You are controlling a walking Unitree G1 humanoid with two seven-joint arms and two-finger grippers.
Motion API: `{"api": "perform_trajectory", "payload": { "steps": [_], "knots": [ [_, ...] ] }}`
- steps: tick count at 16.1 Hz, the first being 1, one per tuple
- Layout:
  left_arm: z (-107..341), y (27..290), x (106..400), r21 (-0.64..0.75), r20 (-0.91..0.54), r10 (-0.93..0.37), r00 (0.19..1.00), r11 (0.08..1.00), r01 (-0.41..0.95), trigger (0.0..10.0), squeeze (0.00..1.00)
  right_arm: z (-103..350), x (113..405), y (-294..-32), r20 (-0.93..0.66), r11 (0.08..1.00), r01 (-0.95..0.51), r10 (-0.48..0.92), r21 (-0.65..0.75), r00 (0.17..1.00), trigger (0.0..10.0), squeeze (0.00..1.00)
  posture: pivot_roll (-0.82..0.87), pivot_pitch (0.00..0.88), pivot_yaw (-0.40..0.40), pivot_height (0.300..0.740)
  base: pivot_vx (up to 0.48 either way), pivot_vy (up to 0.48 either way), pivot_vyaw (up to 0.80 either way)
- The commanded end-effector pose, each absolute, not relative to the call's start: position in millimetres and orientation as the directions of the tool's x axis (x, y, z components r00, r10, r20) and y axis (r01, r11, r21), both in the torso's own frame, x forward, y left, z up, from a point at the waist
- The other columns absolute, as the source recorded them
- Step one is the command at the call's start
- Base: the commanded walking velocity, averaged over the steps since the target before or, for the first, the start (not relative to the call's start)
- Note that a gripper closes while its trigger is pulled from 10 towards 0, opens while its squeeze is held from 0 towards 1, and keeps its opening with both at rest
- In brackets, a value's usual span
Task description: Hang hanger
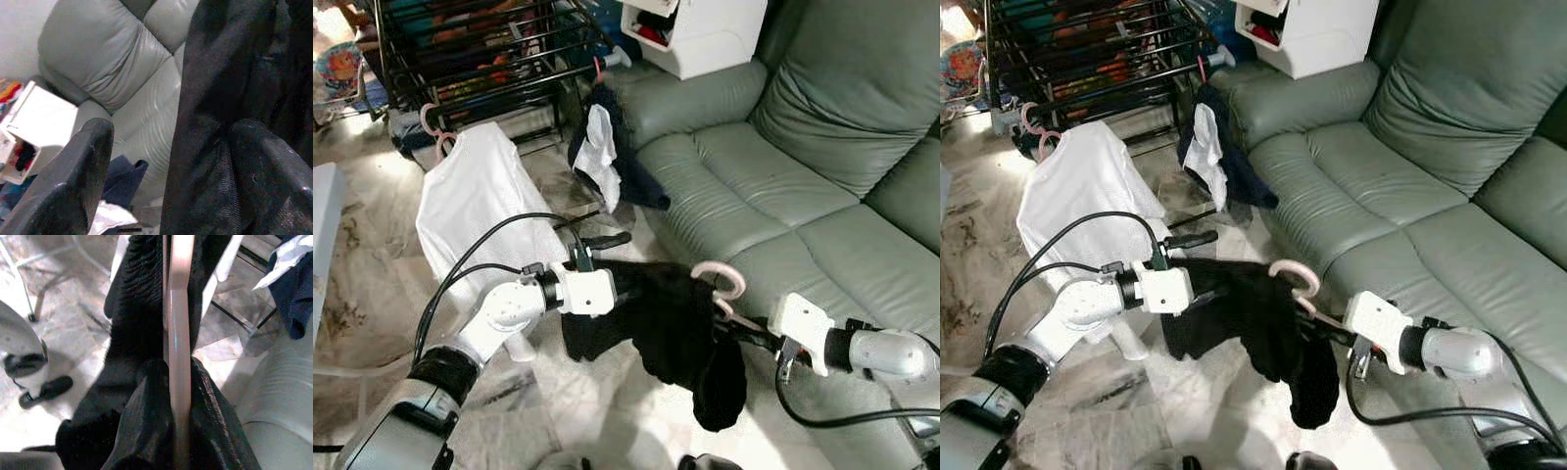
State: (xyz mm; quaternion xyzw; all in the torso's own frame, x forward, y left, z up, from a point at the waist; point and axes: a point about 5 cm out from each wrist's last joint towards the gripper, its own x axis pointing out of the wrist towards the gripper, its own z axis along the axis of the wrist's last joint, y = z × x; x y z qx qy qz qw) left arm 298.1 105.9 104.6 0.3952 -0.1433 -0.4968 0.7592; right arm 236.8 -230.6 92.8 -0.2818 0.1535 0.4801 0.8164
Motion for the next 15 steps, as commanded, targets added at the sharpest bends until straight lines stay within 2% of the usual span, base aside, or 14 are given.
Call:
{"api": "perform_trajectory", "payload": {
  "steps": [1, 2, 3, 7, 15],
  "knots": [
    [105.6, 103.4, 299.6, 0.74, -0.198, -0.879, 0.433, 0.155, 0.654, 10.0, 0.0, 103.1, 240.8, -226.5, -0.521, 0.302, -0.875, 0.712, -0.379, 0.471, 10.0, 0.0, -0.09, 0.016, 0.106, 0.74, 0.0, 0.0, 0.0],
    [104.4, 101.4, 300.1, 0.732, -0.206, -0.883, 0.423, 0.148, 0.666, 1.2, 0.0, 106.4, 242.2, -228.3, -0.529, 0.279, -0.872, 0.706, -0.402, 0.47, 10.0, 0.0, -0.1, 0.017, 0.107, 0.74, 0.0, 0.0, 0.0],
    [103.6, 100.4, 300.7, 0.728, -0.214, -0.884, 0.415, 0.139, 0.671, 0.0, 0.0, 107.7, 243.1, -229.1, -0.531, 0.271, -0.87, 0.705, -0.412, 0.471, 10.0, 0.0, -0.1, 0.018, 0.11, 0.74, 0.0, 0.0, 0.0],
    [97.7, 93.9, 303.2, 0.694, -0.265, -0.885, 0.382, 0.1, 0.713, 0.0, 0.0, 109.4, 247.5, -231.6, -0.54, 0.236, -0.859, 0.693, -0.455, 0.477, 10.0, 0.0, -0.1, 0.023, 0.11, 0.74, 0.0, 0.0, 0.0],
    [88.3, 88.9, 305.1, 0.606, -0.384, -0.872, 0.302, 0.009, 0.796, 0.0, 0.0, 105.8, 255.8, -215.8, -0.535, 0.177, -0.865, 0.722, -0.47, 0.438, 10.0, 0.0, -0.1, 0.052, 0.078, 0.74, 0.0, 0.0, 0.0]
  ]
}}
